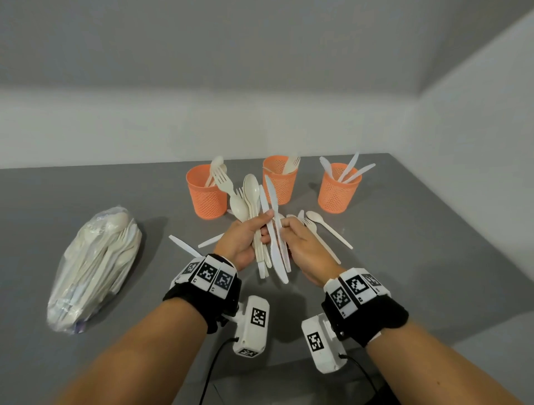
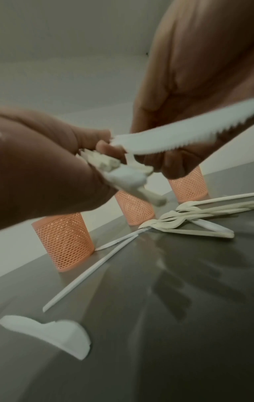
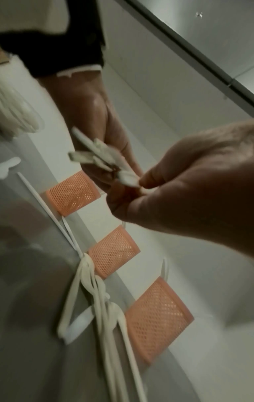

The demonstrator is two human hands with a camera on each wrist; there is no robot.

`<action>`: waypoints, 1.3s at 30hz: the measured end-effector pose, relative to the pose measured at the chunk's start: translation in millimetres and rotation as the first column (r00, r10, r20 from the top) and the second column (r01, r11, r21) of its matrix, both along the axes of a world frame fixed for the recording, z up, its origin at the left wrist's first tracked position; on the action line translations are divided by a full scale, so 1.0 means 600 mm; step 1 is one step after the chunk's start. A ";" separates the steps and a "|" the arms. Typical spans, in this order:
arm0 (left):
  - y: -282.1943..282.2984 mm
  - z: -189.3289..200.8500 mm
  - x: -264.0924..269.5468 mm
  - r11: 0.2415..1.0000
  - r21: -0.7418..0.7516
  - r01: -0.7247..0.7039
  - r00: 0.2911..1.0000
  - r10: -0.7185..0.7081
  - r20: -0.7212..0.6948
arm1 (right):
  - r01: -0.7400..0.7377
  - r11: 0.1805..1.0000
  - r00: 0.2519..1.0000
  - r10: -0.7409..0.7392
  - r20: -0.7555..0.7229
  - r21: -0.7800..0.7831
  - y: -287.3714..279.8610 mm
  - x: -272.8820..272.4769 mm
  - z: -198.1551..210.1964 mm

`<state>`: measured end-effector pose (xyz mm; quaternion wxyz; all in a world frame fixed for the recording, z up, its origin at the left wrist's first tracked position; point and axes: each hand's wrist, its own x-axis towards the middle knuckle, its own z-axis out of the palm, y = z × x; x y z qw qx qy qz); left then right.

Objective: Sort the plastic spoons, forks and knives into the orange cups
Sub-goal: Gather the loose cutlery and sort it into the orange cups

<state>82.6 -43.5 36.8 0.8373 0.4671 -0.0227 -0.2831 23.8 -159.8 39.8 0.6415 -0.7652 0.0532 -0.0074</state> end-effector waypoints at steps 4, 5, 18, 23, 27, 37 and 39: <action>-0.011 0.002 0.010 1.000 0.009 0.017 0.996 -0.016 -0.086 | -0.015 0.976 0.998 0.028 0.056 -0.215 -0.035 0.010 -0.006; -0.015 0.003 0.014 1.000 0.002 0.000 0.995 0.000 -0.103 | -0.008 0.970 0.996 0.030 0.085 -0.243 -0.045 0.013 -0.005; -0.075 0.005 0.050 0.997 -0.072 0.038 0.982 -0.050 -0.181 | -0.190 0.874 0.880 0.353 0.318 -0.447 -0.126 0.074 0.019; -0.090 0.002 0.050 0.999 -0.021 0.031 0.982 -0.034 -0.185 | -0.041 0.911 0.853 0.246 0.461 -0.410 -0.145 0.101 0.034; -0.097 0.007 0.052 0.997 -0.064 0.046 0.985 -0.056 -0.161 | 0.009 0.969 0.913 0.093 0.397 -0.247 -0.156 0.120 0.042; -0.130 0.014 0.046 0.984 0.091 0.150 0.987 -0.155 0.050 | 0.040 0.993 0.999 -0.038 -0.021 0.115 -0.142 0.130 0.025; -0.132 0.009 0.047 0.985 0.092 0.145 0.987 -0.151 0.052 | 0.032 0.990 0.999 -0.032 -0.003 0.138 -0.146 0.128 0.025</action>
